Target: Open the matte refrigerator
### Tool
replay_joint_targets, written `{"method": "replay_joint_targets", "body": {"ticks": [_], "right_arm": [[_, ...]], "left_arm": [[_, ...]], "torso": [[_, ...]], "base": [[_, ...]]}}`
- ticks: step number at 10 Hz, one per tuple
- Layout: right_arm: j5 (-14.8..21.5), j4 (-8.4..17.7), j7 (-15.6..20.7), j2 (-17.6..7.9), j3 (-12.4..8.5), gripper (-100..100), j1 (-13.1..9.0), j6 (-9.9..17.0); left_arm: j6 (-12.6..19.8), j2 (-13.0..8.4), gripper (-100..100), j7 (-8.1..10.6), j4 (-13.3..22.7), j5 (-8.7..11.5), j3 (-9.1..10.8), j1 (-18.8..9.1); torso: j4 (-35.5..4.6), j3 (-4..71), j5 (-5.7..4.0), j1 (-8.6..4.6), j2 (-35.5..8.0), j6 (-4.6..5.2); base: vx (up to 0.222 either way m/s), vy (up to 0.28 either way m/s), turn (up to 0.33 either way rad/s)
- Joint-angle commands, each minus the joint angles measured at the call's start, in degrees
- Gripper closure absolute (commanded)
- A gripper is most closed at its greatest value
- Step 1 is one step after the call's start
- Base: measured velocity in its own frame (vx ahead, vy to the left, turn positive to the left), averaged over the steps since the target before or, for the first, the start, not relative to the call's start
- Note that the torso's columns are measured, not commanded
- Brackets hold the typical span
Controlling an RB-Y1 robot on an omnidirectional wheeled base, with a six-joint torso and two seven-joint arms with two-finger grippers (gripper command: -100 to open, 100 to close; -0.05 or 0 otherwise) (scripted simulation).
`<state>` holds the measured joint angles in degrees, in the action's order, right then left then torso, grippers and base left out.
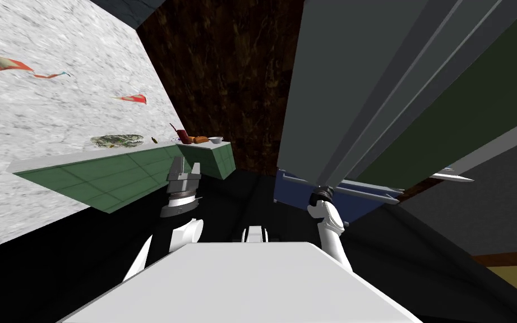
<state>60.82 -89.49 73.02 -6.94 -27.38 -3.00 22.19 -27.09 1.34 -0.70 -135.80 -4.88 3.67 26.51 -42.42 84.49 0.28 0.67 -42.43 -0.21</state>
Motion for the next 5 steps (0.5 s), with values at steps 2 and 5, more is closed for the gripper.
{"method": "replay_joint_targets", "body": {"ticks": [2, 5], "right_arm": [[3.9, -1.5, -1.5, 1.9, -4.0, 100, -0.6, 2.3], [8.3, -3.4, -3.1, 4.4, -8.8, 100, -0.8, 5.2]], "left_arm": [[0.0, 0.0, 0, 0.0, 0.0, 0.0, 0.0, 0.0], [0.0, 0.0, 0, 0.0, 0.0, 0.0, 0.01, 0.0]], "torso": [[-0.1, 0.0, 0.13, -0.02, 0.0, -0.11], [-0.2, 0.1, 0.21, -0.2, 0.1, -0.07]], "base": [[0.032, 0.249, 0.023], [0.036, 0.197, 0.051]]}}
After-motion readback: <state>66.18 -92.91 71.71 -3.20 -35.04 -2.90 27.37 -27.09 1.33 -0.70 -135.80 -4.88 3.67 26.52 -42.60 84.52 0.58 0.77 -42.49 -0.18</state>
